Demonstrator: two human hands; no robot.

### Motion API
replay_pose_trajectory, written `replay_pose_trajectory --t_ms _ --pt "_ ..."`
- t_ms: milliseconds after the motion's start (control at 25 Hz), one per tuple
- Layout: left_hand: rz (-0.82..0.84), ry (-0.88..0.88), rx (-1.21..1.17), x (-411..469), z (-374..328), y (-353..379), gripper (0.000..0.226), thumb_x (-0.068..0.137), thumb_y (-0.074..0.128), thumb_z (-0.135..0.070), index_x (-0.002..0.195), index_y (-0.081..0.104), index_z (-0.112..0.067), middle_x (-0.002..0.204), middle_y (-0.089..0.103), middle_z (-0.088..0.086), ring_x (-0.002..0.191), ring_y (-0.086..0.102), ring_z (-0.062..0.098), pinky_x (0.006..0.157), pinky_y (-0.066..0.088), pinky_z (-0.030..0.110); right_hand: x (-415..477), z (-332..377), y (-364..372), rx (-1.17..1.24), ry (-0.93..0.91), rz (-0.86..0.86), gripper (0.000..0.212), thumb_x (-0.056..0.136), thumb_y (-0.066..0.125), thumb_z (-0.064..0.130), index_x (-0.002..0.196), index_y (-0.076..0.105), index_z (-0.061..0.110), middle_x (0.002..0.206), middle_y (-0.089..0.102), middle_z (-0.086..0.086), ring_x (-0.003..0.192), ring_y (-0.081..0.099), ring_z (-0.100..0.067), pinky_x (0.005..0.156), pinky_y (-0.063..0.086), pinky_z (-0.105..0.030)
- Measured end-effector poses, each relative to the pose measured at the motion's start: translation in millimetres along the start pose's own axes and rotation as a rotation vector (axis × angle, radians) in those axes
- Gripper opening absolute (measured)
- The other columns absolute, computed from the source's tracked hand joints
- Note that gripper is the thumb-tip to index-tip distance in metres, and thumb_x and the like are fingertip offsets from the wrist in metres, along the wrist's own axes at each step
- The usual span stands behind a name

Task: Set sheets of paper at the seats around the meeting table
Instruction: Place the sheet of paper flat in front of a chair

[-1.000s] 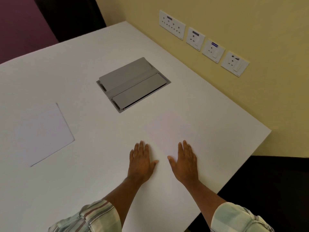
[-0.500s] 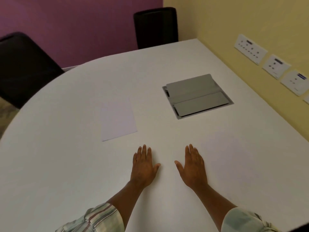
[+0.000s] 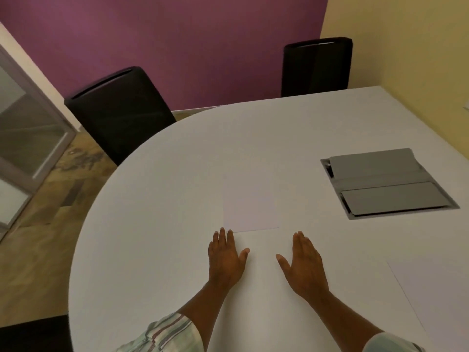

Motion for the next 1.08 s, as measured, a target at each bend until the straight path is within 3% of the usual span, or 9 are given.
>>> replay_pose_trajectory --t_ms 480,800,960,1080 --pt "0.054 -0.199 -0.144 104.7 53.0 24.3 0.083 0.106 0.041 -0.062 0.167 0.019 -0.010 0.178 0.008 0.016 0.165 0.006 0.036 0.133 0.009 0.045 115.6 35.4 62.5 -0.108 -0.053 0.145 0.091 0.104 0.033 0.065 0.165 -0.002 0.008 0.175 -0.005 -0.012 0.162 -0.002 -0.029 0.129 0.015 -0.042" --pt "0.046 -0.240 -0.187 122.3 47.1 38.6 0.082 0.105 0.038 -0.065 0.168 0.020 -0.014 0.178 -0.002 0.014 0.165 -0.008 0.036 0.133 0.006 0.049 130.1 35.1 88.2 -0.226 -0.056 0.239 0.095 0.102 0.035 0.066 0.164 -0.003 0.004 0.174 -0.011 -0.017 0.162 -0.007 -0.034 0.130 0.011 -0.047" --pt "-0.018 -0.215 -0.318 119.3 41.4 32.6 0.077 0.106 0.044 -0.061 0.166 0.027 -0.017 0.178 0.011 0.009 0.165 0.004 0.031 0.132 0.010 0.048 130.2 34.1 89.3 -0.227 -0.052 0.276 0.095 0.103 0.035 0.065 0.164 -0.006 0.005 0.173 -0.017 -0.016 0.161 -0.012 -0.033 0.130 0.007 -0.047" --pt "-0.101 -0.196 -0.478 120.0 32.9 19.8 0.065 0.105 0.054 -0.054 0.157 0.046 -0.015 0.169 0.040 0.009 0.159 0.030 0.031 0.131 0.025 0.051 130.2 34.5 89.5 -0.223 -0.045 0.284 0.096 0.103 0.037 0.065 0.164 -0.007 0.005 0.173 -0.018 -0.015 0.161 -0.013 -0.033 0.130 0.006 -0.047"
Point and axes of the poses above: each hand's wrist, its own x-axis towards the middle knuckle, its own y-axis out of the palm, z = x × y, the point moved 7 cm from there along x, towards the middle knuckle
